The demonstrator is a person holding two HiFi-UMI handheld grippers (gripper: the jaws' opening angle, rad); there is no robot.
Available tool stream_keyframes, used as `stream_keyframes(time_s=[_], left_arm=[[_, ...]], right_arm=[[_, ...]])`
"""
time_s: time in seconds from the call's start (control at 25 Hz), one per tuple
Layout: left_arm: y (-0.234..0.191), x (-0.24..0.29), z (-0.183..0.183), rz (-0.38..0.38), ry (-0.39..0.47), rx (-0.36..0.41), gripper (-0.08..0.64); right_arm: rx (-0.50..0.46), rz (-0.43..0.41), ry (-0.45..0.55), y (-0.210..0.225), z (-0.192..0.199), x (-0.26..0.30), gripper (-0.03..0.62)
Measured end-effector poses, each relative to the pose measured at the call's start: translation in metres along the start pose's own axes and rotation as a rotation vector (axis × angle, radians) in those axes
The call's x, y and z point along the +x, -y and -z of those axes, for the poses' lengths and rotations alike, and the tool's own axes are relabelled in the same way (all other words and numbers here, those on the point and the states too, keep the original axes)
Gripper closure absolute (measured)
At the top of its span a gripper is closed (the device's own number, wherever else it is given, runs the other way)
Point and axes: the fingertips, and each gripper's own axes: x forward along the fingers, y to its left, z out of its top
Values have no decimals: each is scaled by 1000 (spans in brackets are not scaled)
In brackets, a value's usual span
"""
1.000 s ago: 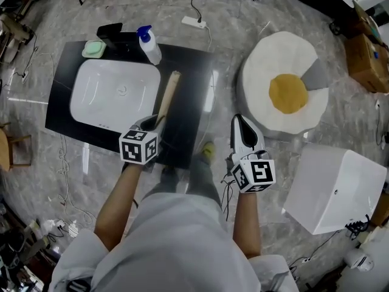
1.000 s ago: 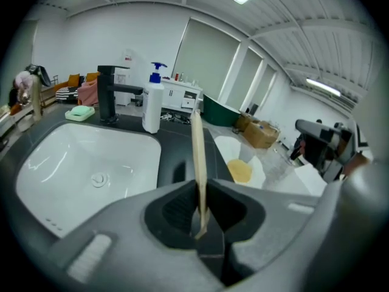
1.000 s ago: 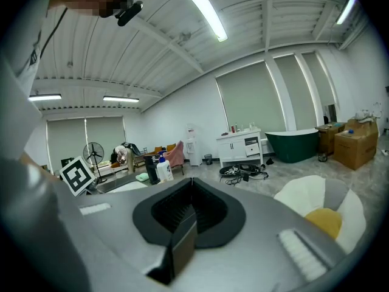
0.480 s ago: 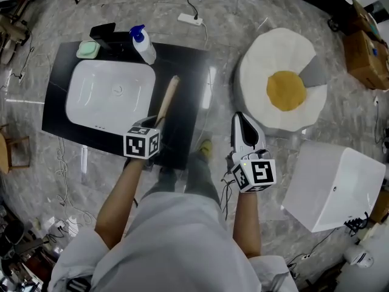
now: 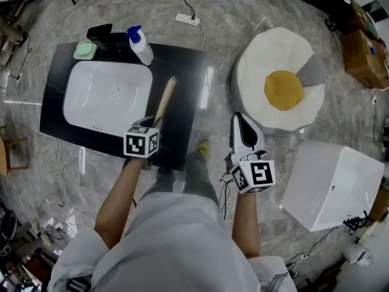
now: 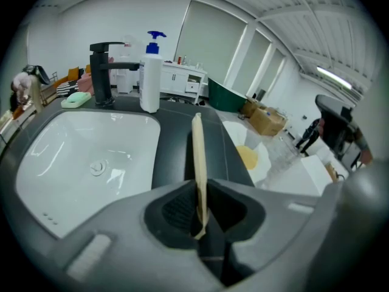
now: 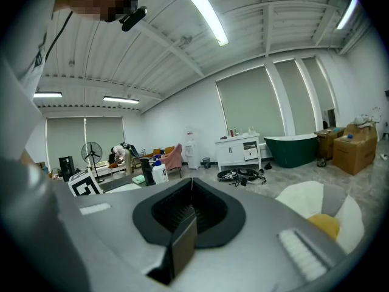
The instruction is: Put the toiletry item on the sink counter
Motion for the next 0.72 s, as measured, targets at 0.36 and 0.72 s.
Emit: stream_keyframes(time_s=[0.36,0.72], left_arm=[[0,2,4,-13,-9,16,492],[5,-7,6,-1,-1,32,466]], right_arm=[[-5,1,-10,0,-1,-5,589],[-9,6,-6,-7,-6,-14,589]])
